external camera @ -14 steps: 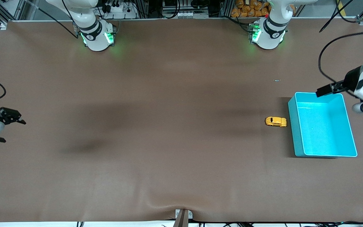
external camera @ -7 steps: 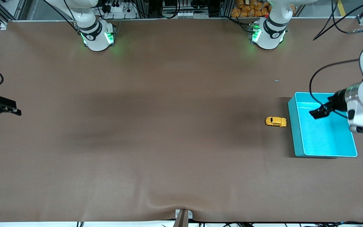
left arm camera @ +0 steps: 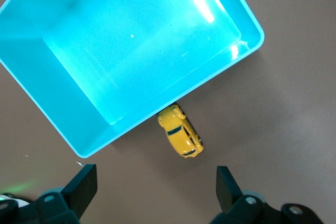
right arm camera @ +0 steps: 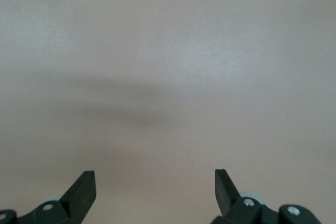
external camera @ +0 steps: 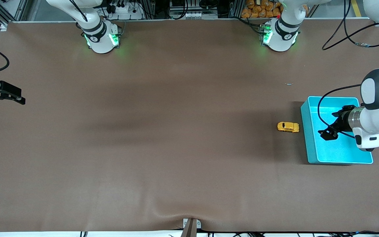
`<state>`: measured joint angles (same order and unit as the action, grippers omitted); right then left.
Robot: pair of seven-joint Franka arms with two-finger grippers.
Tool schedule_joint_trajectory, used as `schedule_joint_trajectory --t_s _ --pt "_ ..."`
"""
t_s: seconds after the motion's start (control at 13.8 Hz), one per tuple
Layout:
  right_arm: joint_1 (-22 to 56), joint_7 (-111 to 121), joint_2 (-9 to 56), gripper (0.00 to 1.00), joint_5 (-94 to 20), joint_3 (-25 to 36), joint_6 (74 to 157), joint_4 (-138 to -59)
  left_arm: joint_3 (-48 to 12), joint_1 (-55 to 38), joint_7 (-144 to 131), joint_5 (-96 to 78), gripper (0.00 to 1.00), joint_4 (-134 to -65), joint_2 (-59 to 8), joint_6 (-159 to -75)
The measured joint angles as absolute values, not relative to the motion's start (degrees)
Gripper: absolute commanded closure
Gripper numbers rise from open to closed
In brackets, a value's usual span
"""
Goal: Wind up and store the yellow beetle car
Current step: 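Reach the left gripper to the car beside the bin and grasp it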
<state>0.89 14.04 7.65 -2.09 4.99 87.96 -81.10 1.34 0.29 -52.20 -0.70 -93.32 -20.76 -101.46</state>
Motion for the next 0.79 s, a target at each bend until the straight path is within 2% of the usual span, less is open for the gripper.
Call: schedule_joint_trajectory --t_s 0.22,0.43,0.79 --pt "1.27 13.95 4.07 0.00 -1.88 4.98 89.61 -85.49 0.81 0.28 -59.52 -0.69 0.00 -101.91 -17.54 -110.36" --pt "1.31 13.90 2.52 0.00 -1.86 4.96 89.69 -86.60 -1.03 0.04 -67.94 -0.59 0.00 -111.50 -14.47 -118.90" --pt "1.56 13.70 2.49 0.00 -1.86 4.82 89.77 -86.77 -1.86 -0.16 -78.04 -0.55 0.00 -118.81 -14.08 -128.03"
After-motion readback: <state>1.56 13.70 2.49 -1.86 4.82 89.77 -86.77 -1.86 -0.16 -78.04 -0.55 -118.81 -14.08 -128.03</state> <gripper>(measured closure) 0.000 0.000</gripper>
